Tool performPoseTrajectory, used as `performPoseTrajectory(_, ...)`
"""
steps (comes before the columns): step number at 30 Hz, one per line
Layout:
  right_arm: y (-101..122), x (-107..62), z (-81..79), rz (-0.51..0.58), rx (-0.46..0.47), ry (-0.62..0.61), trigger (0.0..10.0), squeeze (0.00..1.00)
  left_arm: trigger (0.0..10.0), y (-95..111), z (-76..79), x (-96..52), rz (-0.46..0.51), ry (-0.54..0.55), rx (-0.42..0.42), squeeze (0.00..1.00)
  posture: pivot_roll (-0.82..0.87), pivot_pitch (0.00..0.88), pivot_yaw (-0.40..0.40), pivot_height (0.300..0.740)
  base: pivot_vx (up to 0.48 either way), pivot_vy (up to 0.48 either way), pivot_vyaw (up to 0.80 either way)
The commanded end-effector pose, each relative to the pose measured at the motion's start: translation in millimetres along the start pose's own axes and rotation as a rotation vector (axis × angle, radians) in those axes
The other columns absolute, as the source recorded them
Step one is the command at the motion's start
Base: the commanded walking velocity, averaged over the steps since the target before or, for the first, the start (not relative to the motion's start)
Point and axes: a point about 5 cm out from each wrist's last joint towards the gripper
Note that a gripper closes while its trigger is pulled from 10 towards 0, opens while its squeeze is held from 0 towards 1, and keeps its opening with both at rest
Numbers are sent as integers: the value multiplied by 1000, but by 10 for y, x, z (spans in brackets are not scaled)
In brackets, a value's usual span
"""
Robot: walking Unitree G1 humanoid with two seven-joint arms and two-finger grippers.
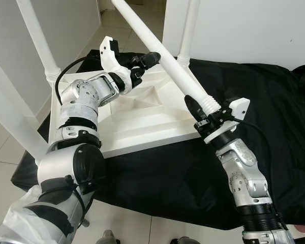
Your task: Building children table
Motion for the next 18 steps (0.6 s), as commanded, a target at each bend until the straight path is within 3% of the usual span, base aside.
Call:
performPoseTrajectory(1,-42,-4,-73,-16,-4,15,10000,0,10000,57,78,15,1,-26,-21,0,-104,0,18,740,0,0,0)
performPoseTrajectory(15,-59,-21,-236,-19,-10,103,10000,0,10000,120,113,35,26,-38,-50,0,-111,0,18,740,0,0,0)
performPoseTrajectory(18,-52,-46,-259,-19,-16,132,10000,0,10000,172,51,38,65,34,-65,0,-111,0,19,740,0,0,0)
Point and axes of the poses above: a point about 5 cm out from each wrist's last joint towards the gripper, its own x axis pointing out of the wrist towards the gripper, its own y axis along the axis of the wrist's last joint, z = x × y, and after that the axes turned 13 degrees about -x, right-handed
